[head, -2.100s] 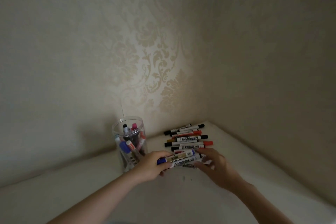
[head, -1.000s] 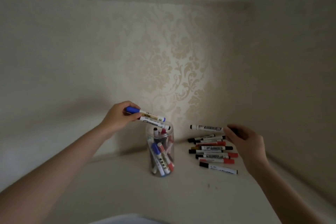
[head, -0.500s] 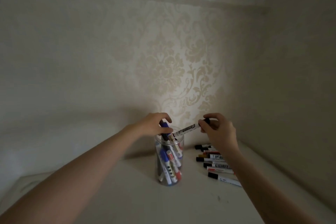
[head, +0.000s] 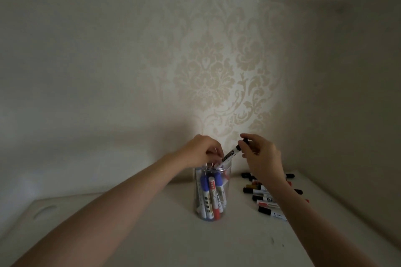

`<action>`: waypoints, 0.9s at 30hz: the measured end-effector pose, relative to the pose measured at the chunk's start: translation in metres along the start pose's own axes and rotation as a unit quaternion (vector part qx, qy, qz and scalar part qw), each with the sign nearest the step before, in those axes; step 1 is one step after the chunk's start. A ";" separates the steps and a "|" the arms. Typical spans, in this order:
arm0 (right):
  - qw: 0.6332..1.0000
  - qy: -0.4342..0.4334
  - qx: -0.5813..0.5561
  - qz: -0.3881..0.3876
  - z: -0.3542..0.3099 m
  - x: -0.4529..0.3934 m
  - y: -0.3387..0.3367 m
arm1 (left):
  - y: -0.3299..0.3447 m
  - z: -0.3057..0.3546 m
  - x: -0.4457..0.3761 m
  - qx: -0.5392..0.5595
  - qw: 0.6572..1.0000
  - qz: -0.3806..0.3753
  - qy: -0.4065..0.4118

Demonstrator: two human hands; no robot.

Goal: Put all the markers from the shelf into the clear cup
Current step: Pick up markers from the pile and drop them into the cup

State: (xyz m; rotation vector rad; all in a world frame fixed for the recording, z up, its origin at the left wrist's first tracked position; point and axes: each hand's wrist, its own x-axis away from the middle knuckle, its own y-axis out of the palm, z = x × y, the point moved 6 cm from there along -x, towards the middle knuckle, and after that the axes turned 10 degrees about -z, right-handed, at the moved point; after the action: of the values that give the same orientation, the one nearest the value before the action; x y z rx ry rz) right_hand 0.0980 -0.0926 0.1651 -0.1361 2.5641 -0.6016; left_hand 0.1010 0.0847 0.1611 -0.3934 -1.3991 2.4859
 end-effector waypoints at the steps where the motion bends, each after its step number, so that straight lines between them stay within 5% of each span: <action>1: 1.000 0.002 0.000 -0.001 0.000 0.000 -0.001 | -0.010 -0.004 0.004 0.053 0.997 0.058 0.008; 5: 1.000 -0.002 -0.002 0.007 -0.002 -0.002 0.009 | -0.042 -0.032 0.024 0.110 0.970 0.213 -0.030; 11: 0.994 -0.006 0.111 -0.024 0.005 -0.004 0.042 | 0.009 -0.067 0.037 0.279 0.952 0.035 -0.121; 14: 0.972 0.006 0.235 -0.016 0.011 -0.006 0.048 | 0.020 -0.068 0.042 0.317 0.941 0.046 -0.106; 21: 0.880 0.097 0.380 -0.266 0.016 -0.007 0.084 | 0.024 -0.058 0.045 0.350 0.930 0.038 -0.105; 23: 0.911 0.101 0.311 -0.252 0.023 -0.006 0.081 | 0.024 -0.055 0.046 0.349 0.931 0.037 -0.105; 27: 0.985 0.052 0.147 -0.070 0.042 -0.002 0.034 | 0.022 -0.057 0.046 0.314 0.942 0.055 -0.105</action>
State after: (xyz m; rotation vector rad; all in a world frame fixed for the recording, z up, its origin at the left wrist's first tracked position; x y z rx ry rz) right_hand 0.1210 -0.0780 0.1188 -0.1881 2.5436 -1.0575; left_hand 0.0765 0.1345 0.1088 -0.0710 -0.5771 2.9487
